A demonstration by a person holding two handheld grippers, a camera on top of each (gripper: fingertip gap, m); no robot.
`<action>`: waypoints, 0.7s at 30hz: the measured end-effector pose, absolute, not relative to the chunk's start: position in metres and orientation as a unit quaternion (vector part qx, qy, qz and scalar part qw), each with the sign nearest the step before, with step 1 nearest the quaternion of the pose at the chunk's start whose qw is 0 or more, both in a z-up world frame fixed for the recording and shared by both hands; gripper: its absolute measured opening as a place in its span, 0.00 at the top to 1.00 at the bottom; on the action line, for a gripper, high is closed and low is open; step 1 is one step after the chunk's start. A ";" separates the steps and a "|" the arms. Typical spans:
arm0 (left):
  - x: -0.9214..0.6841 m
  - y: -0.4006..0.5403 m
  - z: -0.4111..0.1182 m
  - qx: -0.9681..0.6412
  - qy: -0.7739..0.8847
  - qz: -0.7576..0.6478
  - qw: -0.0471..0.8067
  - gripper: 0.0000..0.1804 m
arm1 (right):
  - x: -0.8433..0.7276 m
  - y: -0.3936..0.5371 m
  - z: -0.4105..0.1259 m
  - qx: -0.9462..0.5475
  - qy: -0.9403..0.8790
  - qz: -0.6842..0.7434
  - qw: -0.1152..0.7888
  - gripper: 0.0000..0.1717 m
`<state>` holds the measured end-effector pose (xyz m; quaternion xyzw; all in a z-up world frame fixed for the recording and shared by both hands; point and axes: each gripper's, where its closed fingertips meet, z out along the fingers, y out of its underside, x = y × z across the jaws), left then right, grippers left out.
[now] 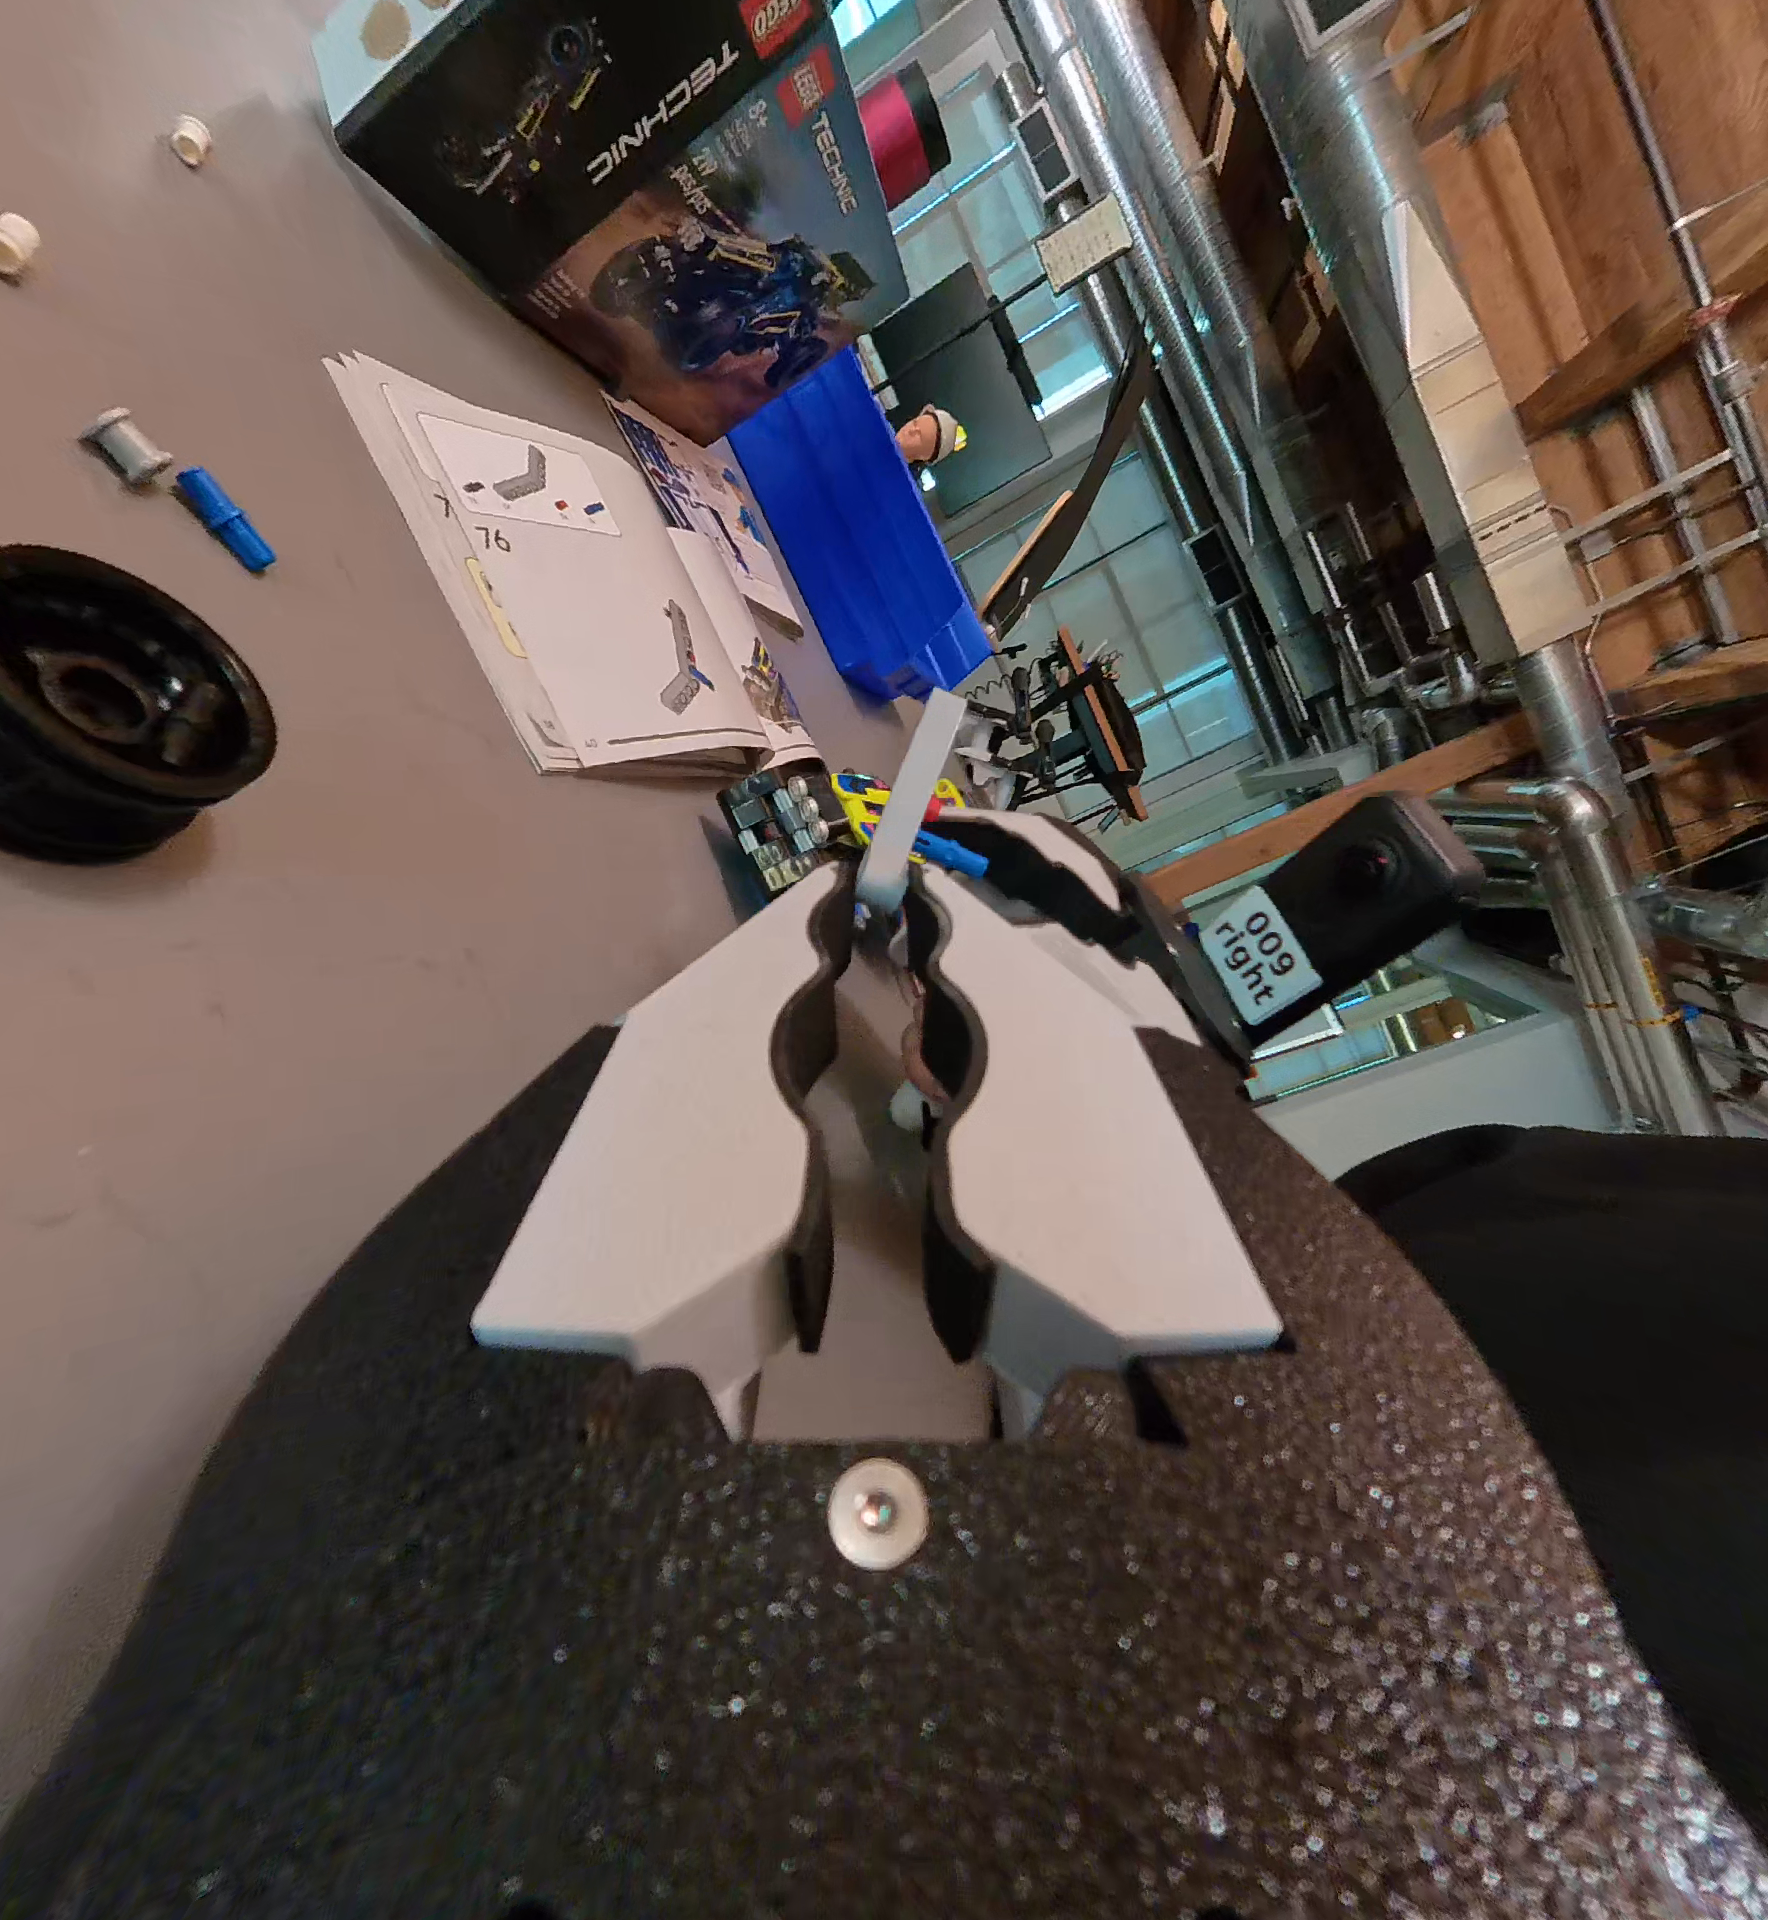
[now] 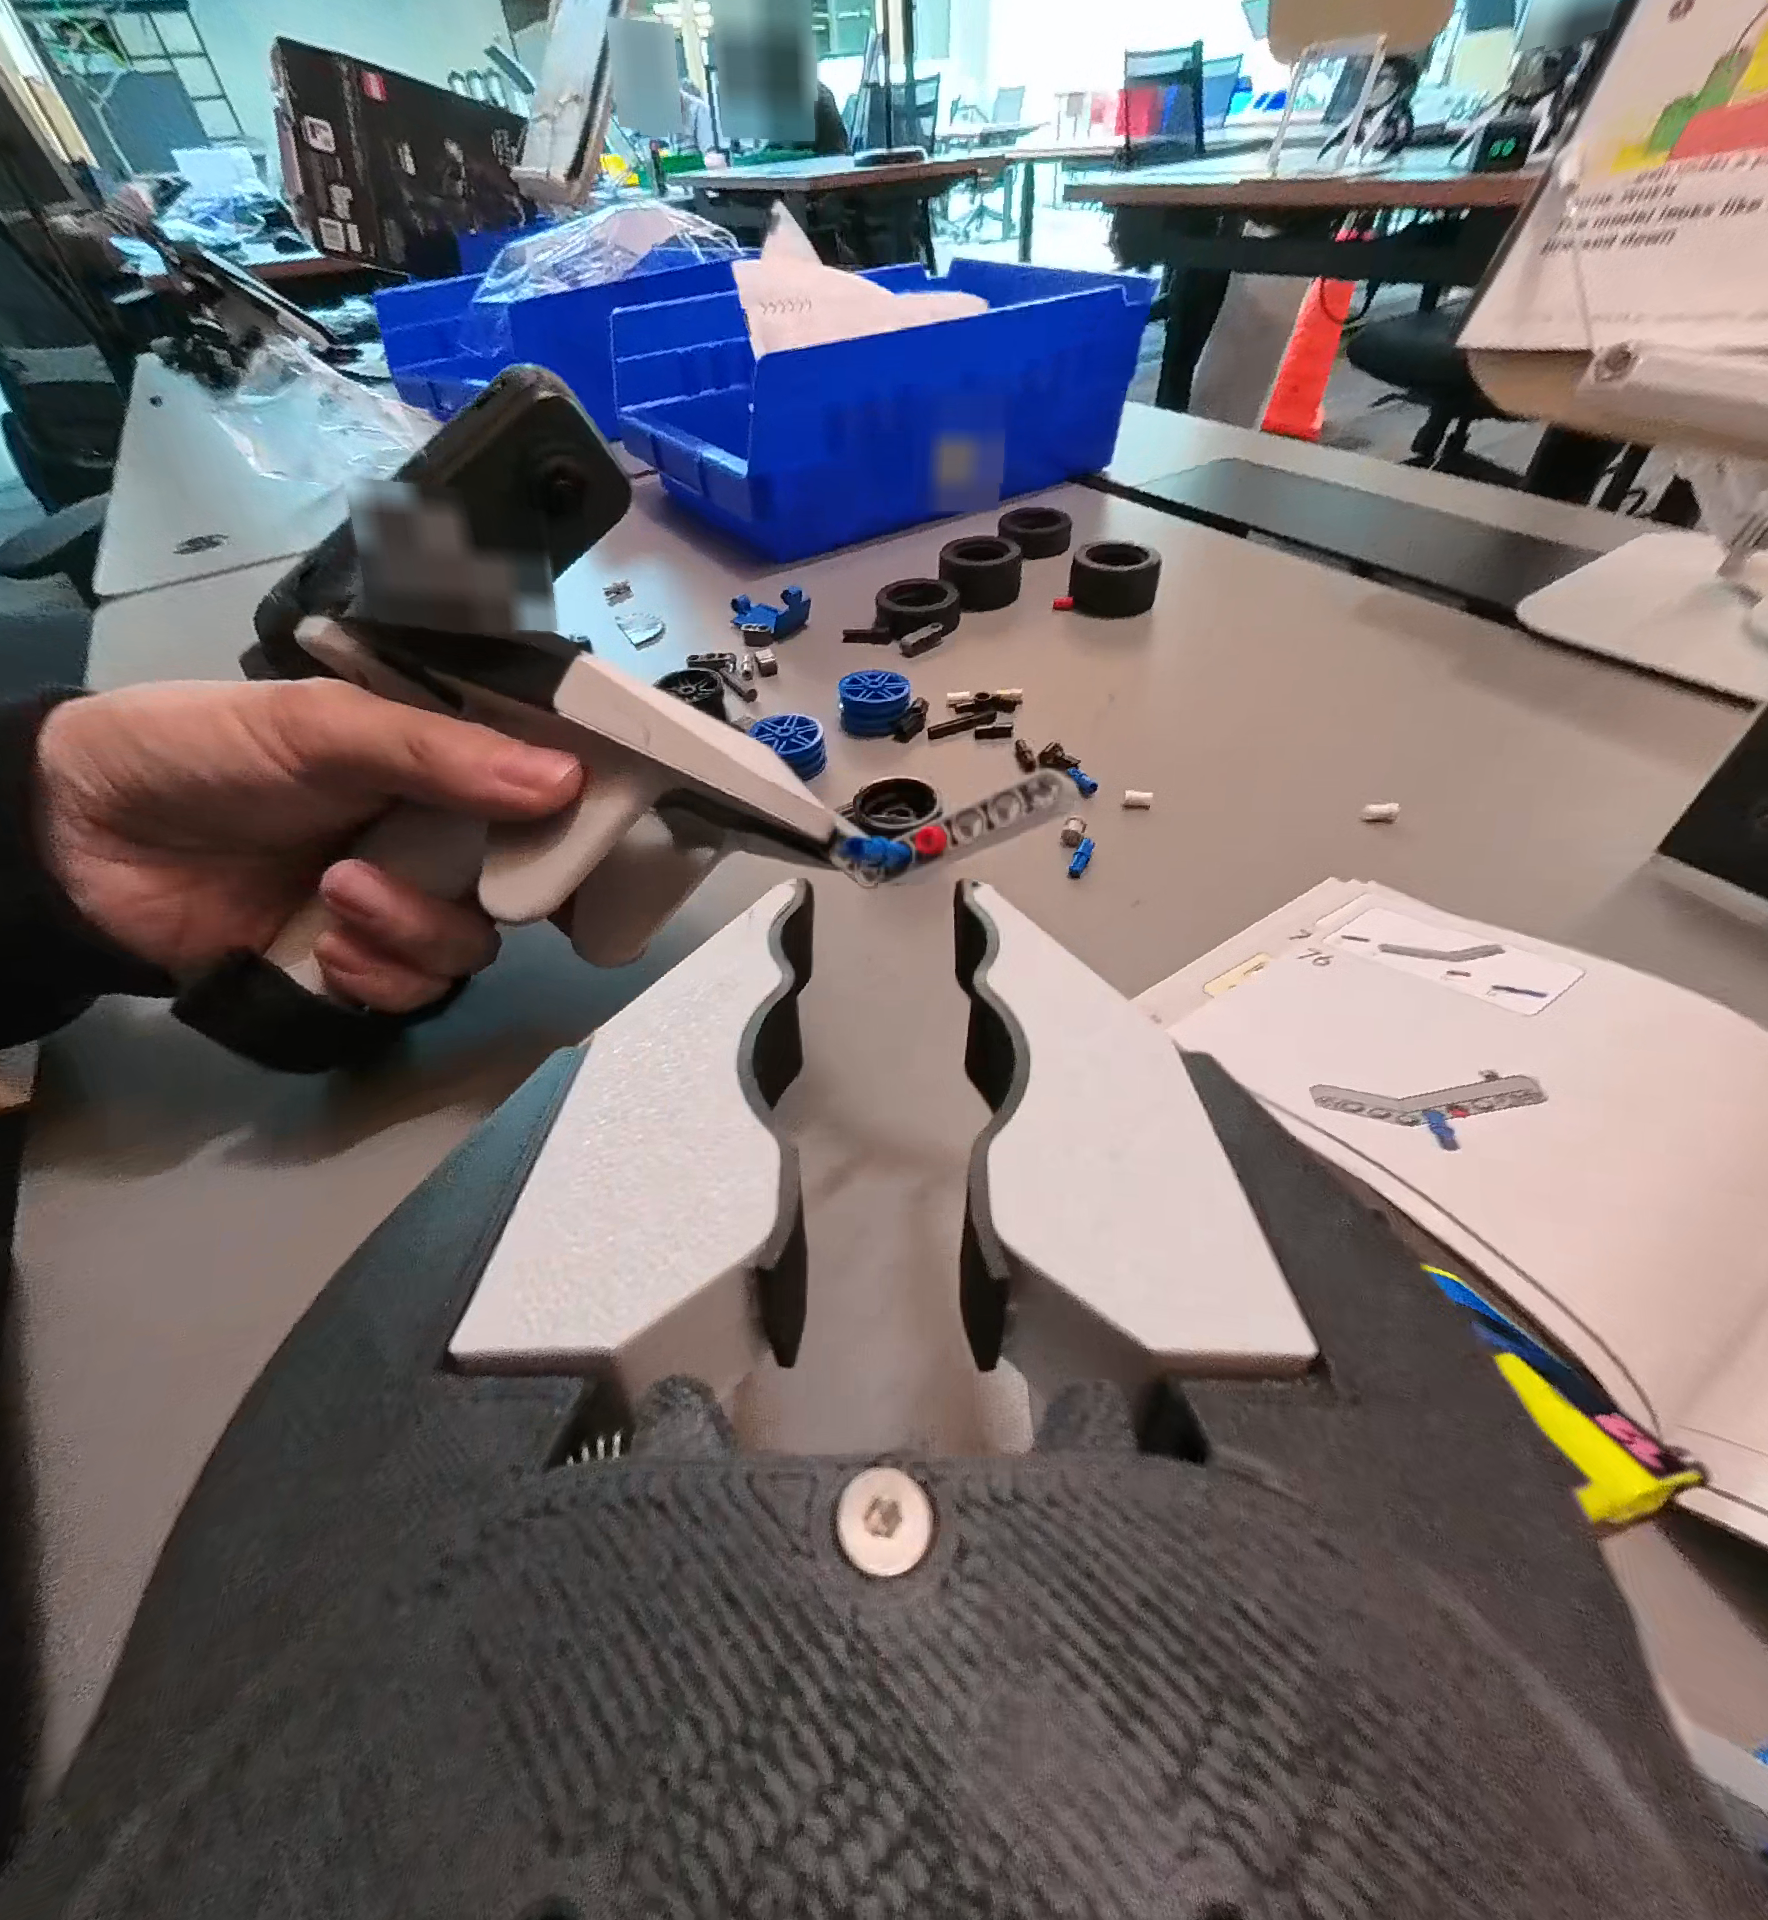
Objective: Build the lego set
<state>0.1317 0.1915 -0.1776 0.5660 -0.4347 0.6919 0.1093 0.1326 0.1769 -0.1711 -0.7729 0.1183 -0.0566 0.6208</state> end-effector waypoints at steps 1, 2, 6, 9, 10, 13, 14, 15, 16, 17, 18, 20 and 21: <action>0.132 0.191 -0.179 0.569 -0.436 0.689 0.106 0.97 | 0.133 0.176 -0.171 -0.774 0.114 -0.069 0.619 0.86; 0.132 0.191 -0.180 0.571 -0.439 0.686 0.104 0.97 | 0.134 0.176 -0.170 -0.775 0.109 -0.082 0.617 0.86; 0.132 0.186 -0.182 0.571 -0.447 0.681 0.104 0.97 | 0.131 0.178 -0.174 -0.783 0.081 -0.106 0.608 0.93; 0.132 0.184 -0.185 0.573 -0.455 0.674 0.099 0.97 | 0.135 0.176 -0.178 -0.789 0.065 -0.147 0.594 0.98; 0.132 0.184 -0.186 0.574 -0.459 0.671 0.097 0.96 | 0.136 0.176 -0.179 -0.790 0.061 -0.152 0.590 0.98; 0.130 0.180 -0.189 0.572 -0.473 0.663 0.097 0.97 | 0.139 0.175 -0.179 -0.787 0.050 -0.181 0.587 0.98; 0.129 0.180 -0.190 0.573 -0.478 0.659 0.094 0.97 | 0.139 0.175 -0.180 -0.789 0.045 -0.189 0.583 0.98; 0.130 0.180 -0.191 0.573 -0.483 0.656 0.090 0.97 | 0.140 0.175 -0.182 -0.791 0.041 -0.195 0.579 0.99; 0.129 0.180 -0.193 0.573 -0.490 0.652 0.086 0.97 | 0.139 0.175 -0.183 -0.793 0.037 -0.199 0.574 0.99; 0.129 0.180 -0.194 0.572 -0.497 0.647 0.083 0.97 | 0.139 0.174 -0.185 -0.797 0.034 -0.199 0.569 0.99; 0.129 0.180 -0.195 0.571 -0.503 0.644 0.081 0.97 | 0.139 0.174 -0.186 -0.801 0.035 -0.197 0.565 0.99; 0.128 0.179 -0.192 0.562 -0.509 0.647 0.077 0.97 | 0.138 0.173 -0.184 -0.797 0.048 -0.187 0.572 0.99; 0.128 0.179 -0.190 0.555 -0.512 0.652 0.071 0.97 | 0.139 0.173 -0.183 -0.796 0.060 -0.178 0.575 0.99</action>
